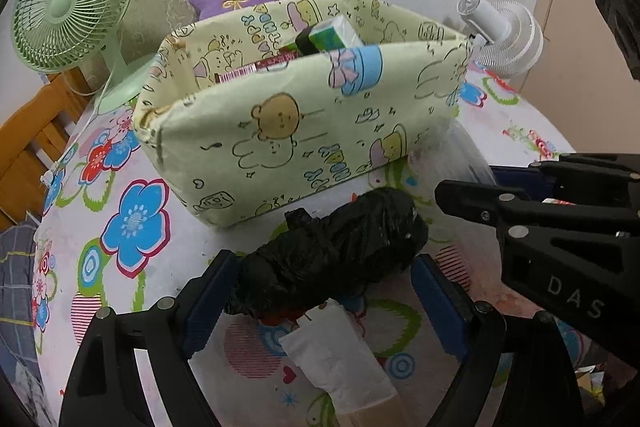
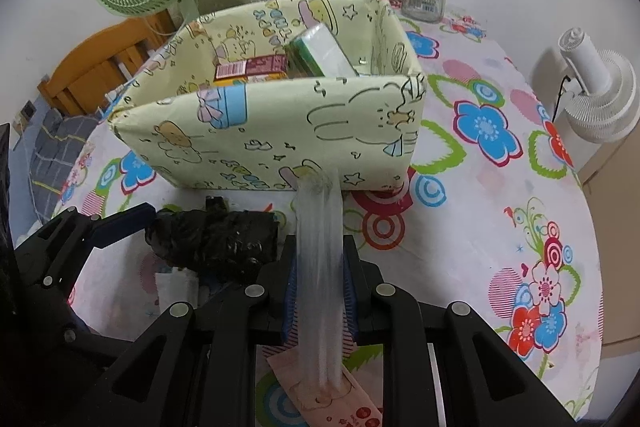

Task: Organize soft objects
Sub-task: 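Lift the black bundle and clear tube pack and carry them over the fabric box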

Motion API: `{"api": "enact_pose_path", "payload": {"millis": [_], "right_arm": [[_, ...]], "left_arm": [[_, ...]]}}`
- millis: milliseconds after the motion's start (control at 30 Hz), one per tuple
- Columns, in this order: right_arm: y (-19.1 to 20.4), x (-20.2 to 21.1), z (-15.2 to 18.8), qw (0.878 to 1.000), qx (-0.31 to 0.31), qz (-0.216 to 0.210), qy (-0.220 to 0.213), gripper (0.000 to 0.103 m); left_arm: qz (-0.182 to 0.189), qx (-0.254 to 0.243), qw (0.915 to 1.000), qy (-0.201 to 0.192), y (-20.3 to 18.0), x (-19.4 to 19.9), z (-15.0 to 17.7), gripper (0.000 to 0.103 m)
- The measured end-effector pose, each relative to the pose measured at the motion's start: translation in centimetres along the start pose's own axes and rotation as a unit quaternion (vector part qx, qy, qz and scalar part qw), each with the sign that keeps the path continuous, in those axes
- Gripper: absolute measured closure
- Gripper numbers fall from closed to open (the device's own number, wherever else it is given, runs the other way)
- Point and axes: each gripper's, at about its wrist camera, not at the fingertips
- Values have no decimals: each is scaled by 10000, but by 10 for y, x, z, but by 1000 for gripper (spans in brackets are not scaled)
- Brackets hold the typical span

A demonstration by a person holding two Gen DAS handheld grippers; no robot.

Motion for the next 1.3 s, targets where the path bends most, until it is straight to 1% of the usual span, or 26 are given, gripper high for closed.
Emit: {"api": "enact_pose_path", "payload": {"millis": [33, 133, 200, 233, 300, 333, 367, 433, 633, 800, 1033, 1133, 1300], "right_arm": [[0, -2, 0, 10000, 1, -2, 18, 80], [0, -7, 0, 10000, 0, -7, 74, 80], [0, -9, 0, 10000, 1, -15, 96, 80], [1, -9, -1, 9999, 7, -18, 101, 80], [1, -10, -1, 9999, 24, -11, 101, 80], [2, -10, -1, 9999, 26, -9, 103, 80], [2, -10, -1, 9999, 23, -10, 99, 80], [2, -10, -1, 9999, 23, -25, 97, 80], [5, -4, -1, 10000, 54, -48, 34, 80], [6, 4, -1, 10000, 48, -65, -51, 80], [7, 22, -1, 9997, 76, -39, -225, 80], [9, 29, -3, 9994, 118, -64, -306, 86], [13, 45, -8, 9985, 200, -76, -496, 86]], "left_arm": [[-20, -8, 10000, 4, -1, -1, 0, 15], [-130, 66, 9999, -11, 2, -1, 0, 33], [-51, 148, 9999, -57, 5, 2, -2, 44], [-22, 164, 9998, -75, 6, 4, -3, 59], [-33, 132, 9999, -105, 6, 6, -5, 63], [-25, 96, 9999, -135, 6, 6, -5, 69], [-20, 96, 9999, -126, 5, 6, -5, 72], [15, 94, 9999, -123, 5, 6, -6, 76], [48, 38, 9995, -310, 0, 21, -9, 80], [60, 39, 9991, -416, -1, 33, -11, 80], [84, 177, 9983, -548, -1, 48, -13, 80], [83, 252, 9977, -630, -2, 57, -15, 80], [55, 331, 9963, -792, -3, 71, -18, 80]]}}
Point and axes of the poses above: each gripper's, at about its wrist camera, not at the fingertips, and x roughly against the way its jaws point, y to its left, z to its underside, and after that the axes turned 7 degrees about x, right-handed
